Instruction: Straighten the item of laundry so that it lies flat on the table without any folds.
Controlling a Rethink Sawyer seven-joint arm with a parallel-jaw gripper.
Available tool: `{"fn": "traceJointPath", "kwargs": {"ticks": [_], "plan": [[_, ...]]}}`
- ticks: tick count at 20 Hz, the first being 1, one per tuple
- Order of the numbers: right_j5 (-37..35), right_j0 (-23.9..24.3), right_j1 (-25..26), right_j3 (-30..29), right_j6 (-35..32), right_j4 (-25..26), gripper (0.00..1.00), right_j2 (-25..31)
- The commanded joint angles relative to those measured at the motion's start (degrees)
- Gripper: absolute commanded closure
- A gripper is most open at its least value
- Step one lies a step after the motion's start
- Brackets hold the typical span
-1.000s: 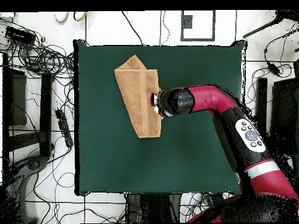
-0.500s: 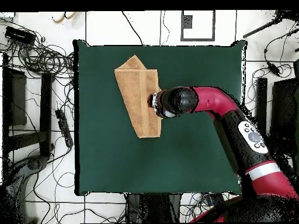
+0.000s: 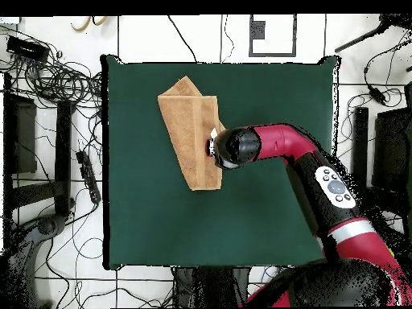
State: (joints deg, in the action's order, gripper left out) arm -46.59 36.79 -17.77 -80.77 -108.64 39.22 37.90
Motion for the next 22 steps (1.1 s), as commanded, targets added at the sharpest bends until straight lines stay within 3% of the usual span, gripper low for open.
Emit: {"fn": "traceJointPath", "kwargs": {"ticks": [1, 5, 9, 20, 21, 22], "plan": [[5.3, -5.3, 6.5, 4.3, 1.6, 8.3, 0.00, -7.4], [6.2, -6.5, 7.5, 5.2, -0.4, 8.3, 0.00, -9.0], [6.6, -6.0, 8.9, 5.8, -1.6, 4.7, 0.00, -8.8], [11.1, -3.3, 9.0, 1.9, -3.5, -2.1, 0.00, -6.6], [11.4, -2.9, 9.2, 1.6, -3.5, -2.8, 1.00, -6.3], [13.0, -2.8, 9.0, 1.1, -4.4, -2.9, 1.00, -6.2]]}}
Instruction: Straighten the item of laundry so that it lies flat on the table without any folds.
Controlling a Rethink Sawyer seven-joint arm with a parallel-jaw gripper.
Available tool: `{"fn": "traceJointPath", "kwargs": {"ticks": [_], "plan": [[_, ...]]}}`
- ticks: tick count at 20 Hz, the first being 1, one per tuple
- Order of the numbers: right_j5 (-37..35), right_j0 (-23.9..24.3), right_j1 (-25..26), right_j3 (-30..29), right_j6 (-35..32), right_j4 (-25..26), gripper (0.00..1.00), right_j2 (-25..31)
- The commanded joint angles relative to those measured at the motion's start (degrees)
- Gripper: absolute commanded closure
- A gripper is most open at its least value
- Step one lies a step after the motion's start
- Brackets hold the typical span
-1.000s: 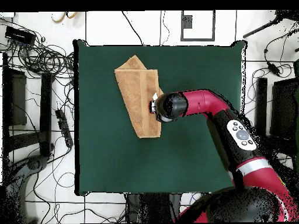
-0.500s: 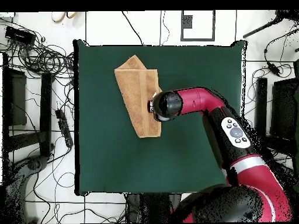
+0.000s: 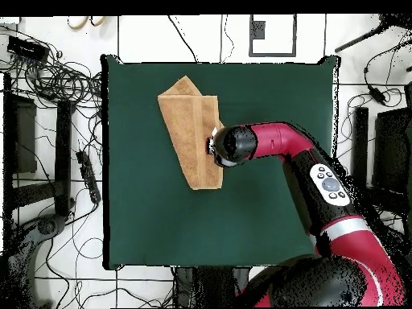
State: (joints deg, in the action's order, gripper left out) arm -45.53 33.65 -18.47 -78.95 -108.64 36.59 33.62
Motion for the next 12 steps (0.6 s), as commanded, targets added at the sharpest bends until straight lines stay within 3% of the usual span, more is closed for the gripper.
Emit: {"fn": "traceJointPath", "kwargs": {"ticks": [1, 12], "plan": [[11.4, 0.3, 9.7, -0.6, -5.0, -0.9, 1.00, -2.1], [14.0, -2.6, 8.7, -0.4, -7.3, -1.1, 1.00, -5.4]]}}
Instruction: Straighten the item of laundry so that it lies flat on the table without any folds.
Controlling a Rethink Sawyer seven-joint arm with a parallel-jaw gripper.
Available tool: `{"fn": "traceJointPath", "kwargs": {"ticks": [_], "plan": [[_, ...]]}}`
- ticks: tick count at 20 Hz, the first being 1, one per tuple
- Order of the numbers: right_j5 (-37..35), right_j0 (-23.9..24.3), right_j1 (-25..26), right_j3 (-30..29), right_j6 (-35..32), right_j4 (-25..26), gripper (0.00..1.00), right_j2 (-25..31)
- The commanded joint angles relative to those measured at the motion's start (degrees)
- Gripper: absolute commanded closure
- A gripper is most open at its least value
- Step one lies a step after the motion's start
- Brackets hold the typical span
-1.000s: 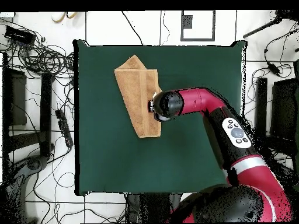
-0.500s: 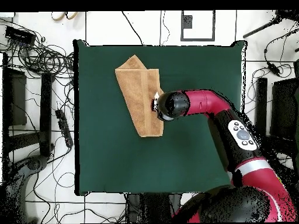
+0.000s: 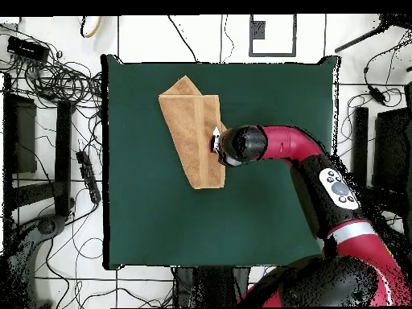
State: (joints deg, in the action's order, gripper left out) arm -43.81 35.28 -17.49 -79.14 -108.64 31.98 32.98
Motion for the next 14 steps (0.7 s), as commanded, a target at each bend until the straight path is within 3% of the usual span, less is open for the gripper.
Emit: {"fn": "traceJointPath", "kwargs": {"ticks": [1, 6, 12, 14], "plan": [[12.8, -5.0, 7.5, -0.1, -8.2, 3.6, 1.00, -5.3], [15.2, -7.8, 8.4, 1.0, -11.2, 2.3, 1.00, -6.7], [17.0, -19.2, 8.4, 4.4, -20.6, 4.1, 1.00, -14.9], [16.9, -22.2, 8.5, 5.1, -23.8, 2.7, 1.00, -17.2]]}}
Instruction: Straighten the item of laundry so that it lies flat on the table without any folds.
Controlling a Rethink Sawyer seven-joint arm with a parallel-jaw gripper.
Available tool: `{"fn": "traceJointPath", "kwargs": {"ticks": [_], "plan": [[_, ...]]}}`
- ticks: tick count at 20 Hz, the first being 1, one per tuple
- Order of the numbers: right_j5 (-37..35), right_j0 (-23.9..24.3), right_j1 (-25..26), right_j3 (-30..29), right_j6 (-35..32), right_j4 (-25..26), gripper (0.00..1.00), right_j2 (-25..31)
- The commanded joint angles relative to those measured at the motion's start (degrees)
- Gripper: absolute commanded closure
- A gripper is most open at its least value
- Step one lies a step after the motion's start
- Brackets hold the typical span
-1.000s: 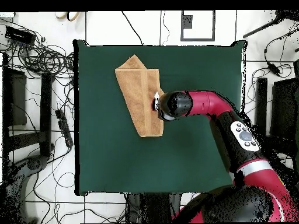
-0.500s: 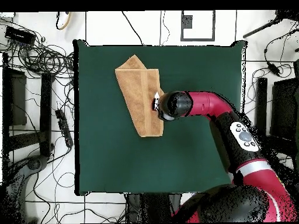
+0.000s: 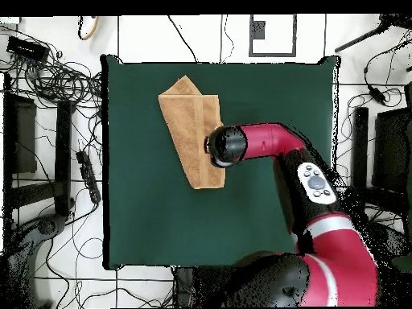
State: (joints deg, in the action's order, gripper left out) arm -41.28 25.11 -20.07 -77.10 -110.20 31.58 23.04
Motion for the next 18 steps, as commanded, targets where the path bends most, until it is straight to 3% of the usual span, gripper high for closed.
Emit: {"fn": "traceJointPath", "kwargs": {"ticks": [1, 8, 13, 18], "plan": [[14.5, -13.7, 11.0, 3.1, -24.1, 2.5, 1.00, -8.8], [14.0, -20.0, 13.6, 5.9, -27.7, -1.7, 1.00, -14.2], [12.2, -26.2, 15.7, 8.8, -35.4, -3.6, 1.00, -19.6], [10.6, -30.2, 16.3, 8.9, -38.8, -5.9, 1.00, -22.6]]}}
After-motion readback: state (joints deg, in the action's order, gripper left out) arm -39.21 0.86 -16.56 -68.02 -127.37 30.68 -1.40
